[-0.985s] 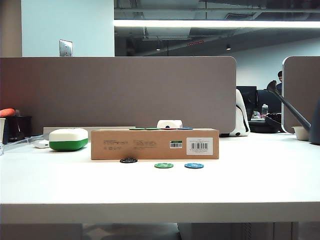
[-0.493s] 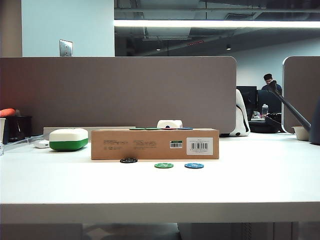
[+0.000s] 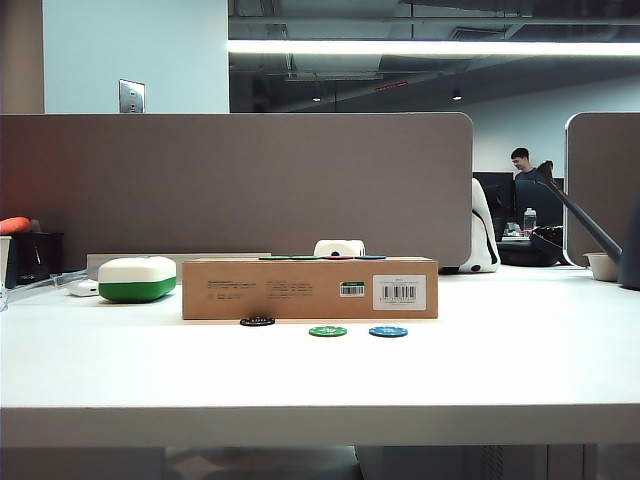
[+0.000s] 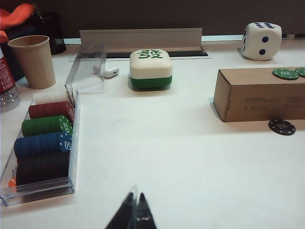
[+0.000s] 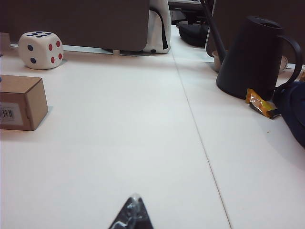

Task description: Push the chip, whose value equals the sum of all the chip values on the rectangular box, forward next to the box.

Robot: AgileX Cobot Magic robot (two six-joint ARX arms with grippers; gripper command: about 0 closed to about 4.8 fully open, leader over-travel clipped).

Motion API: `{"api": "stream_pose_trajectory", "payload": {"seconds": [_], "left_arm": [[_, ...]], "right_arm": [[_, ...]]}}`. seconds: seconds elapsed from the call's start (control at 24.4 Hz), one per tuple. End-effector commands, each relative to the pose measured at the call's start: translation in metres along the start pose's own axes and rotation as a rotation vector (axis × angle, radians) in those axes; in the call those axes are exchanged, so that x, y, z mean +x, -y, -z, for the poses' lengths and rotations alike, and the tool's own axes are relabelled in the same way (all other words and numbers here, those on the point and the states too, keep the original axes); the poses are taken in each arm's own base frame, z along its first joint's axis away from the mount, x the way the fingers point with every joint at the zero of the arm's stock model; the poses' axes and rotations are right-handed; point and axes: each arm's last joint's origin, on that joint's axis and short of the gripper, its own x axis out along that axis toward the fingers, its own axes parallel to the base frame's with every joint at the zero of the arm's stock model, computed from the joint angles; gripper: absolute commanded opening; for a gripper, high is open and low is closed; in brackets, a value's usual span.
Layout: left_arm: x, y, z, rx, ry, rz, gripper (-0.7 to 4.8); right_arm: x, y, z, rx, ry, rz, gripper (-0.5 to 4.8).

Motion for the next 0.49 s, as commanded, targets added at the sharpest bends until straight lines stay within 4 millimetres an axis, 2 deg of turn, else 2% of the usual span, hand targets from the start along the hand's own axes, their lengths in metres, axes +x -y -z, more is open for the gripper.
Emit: {"api": "stream_pose_trajectory", "payload": {"seconds": [0.04, 0.49], "left_arm": [[-0.0001, 0.0002, -0.0015, 0.004, 0.013, 0.001, -0.05], [-0.0001, 0.0002, -0.0015, 0.004, 0.013, 0.001, -0.05]], "right_arm": [[0.0004, -0.0001, 0.0001, 0.039, 0.011, 0.001, -0.05], [0.0004, 0.0000, -0.0002, 0.065, 0.014, 0.001, -0.05]]}}
